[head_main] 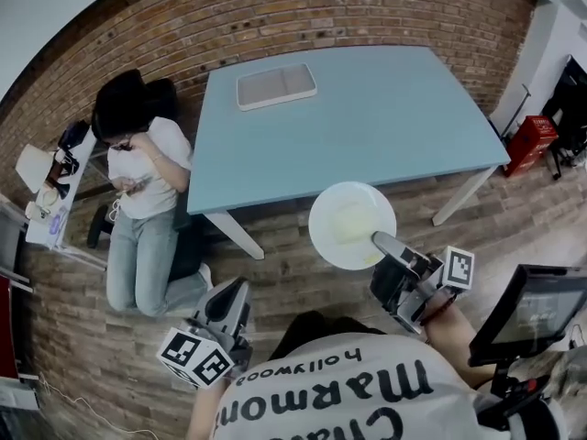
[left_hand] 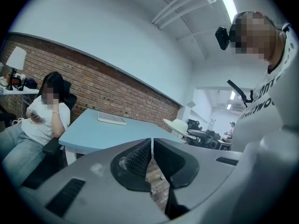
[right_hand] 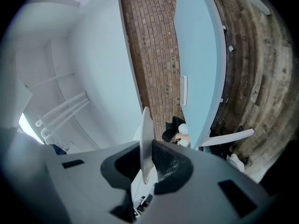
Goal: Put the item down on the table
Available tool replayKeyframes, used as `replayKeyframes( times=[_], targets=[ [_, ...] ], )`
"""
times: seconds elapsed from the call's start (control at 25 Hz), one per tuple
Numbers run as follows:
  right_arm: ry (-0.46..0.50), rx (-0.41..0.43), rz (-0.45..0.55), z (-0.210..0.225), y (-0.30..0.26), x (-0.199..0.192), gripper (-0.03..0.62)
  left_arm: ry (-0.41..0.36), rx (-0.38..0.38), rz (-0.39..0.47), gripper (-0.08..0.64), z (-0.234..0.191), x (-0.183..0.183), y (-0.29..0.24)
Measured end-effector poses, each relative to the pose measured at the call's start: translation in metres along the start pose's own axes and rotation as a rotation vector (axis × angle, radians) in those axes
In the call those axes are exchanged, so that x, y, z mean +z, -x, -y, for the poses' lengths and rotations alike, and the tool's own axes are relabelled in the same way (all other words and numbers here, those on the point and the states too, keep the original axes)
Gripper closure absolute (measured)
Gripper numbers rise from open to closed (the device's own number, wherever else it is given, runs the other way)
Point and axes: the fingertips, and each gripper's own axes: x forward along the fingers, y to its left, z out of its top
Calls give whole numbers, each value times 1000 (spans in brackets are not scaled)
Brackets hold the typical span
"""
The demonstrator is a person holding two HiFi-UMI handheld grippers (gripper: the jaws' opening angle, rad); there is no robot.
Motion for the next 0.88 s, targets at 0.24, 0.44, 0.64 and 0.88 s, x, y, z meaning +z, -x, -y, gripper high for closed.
replayKeyframes(
  times=[0.24,0.44,0.64,0.88],
  targets=[
    [-13,-22,2,15,-19,2,549,14,-33,-31,540,-17,-4,-21],
    [-2,-48,45,26,-38,22,549,69,-62,-29,540,-49,1,-48],
    [12,-48,70,29,-74,43,549,48,-95,-19,540,-85,29,-78],
    [47,-57,85,33,-123,62,549,26,-135,-35,540,-122,58,-104]
  ],
)
